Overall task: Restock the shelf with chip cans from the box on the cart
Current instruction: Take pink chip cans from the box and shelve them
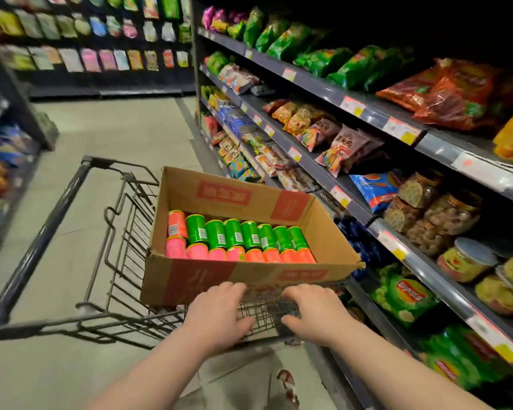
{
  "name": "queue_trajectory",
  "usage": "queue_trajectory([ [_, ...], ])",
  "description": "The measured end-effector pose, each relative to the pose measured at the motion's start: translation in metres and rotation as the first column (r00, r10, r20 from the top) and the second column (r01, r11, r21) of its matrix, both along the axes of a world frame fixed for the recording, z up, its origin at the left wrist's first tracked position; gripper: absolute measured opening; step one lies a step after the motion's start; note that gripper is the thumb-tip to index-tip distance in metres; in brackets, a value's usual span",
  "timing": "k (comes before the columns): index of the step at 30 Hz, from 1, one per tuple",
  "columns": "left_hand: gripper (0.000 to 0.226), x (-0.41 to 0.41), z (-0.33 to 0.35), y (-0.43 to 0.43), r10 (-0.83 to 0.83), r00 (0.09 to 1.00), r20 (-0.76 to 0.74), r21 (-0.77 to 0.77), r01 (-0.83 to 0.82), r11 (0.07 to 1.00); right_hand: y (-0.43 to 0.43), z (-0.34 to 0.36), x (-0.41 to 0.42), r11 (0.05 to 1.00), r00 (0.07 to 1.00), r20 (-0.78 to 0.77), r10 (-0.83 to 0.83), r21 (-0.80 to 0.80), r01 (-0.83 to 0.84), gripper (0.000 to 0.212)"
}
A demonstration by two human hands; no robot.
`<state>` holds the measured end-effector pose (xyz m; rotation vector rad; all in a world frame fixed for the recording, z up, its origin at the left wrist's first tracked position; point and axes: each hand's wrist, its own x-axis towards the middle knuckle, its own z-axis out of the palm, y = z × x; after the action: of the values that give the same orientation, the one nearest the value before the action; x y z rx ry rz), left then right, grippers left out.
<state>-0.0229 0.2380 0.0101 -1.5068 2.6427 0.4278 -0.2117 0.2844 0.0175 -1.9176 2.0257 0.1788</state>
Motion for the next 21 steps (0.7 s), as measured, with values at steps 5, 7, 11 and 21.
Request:
queue_trajectory([
  [5,0.057,0.01,0.008,-0.039,0.061,0.997,-0.044,-0.043,-0.063,0.997,-0.056,0.0,0.004,0.997,0.998,0.055,0.043,-0.071,-0.039,0.051],
  [7,0.056,0.012,0.009,-0.055,0.081,0.995,-0.052,-0.057,-0.084,0.995,-0.079,-0.001,0.002,0.996,0.995,0.076,0.056,-0.074,-0.051,0.048],
  [11,0.056,0.01,0.012,-0.092,0.132,0.989,-0.064,-0.053,-0.135,0.989,-0.132,-0.008,-0.009,0.996,0.993,0.091,0.078,-0.05,-0.074,0.045],
  [21,0.055,-0.008,-0.017,-0.193,0.186,0.967,0.174,0.143,-0.211,0.967,-0.247,-0.069,-0.026,0.969,0.985,0.116,0.127,0.196,-0.148,0.052],
])
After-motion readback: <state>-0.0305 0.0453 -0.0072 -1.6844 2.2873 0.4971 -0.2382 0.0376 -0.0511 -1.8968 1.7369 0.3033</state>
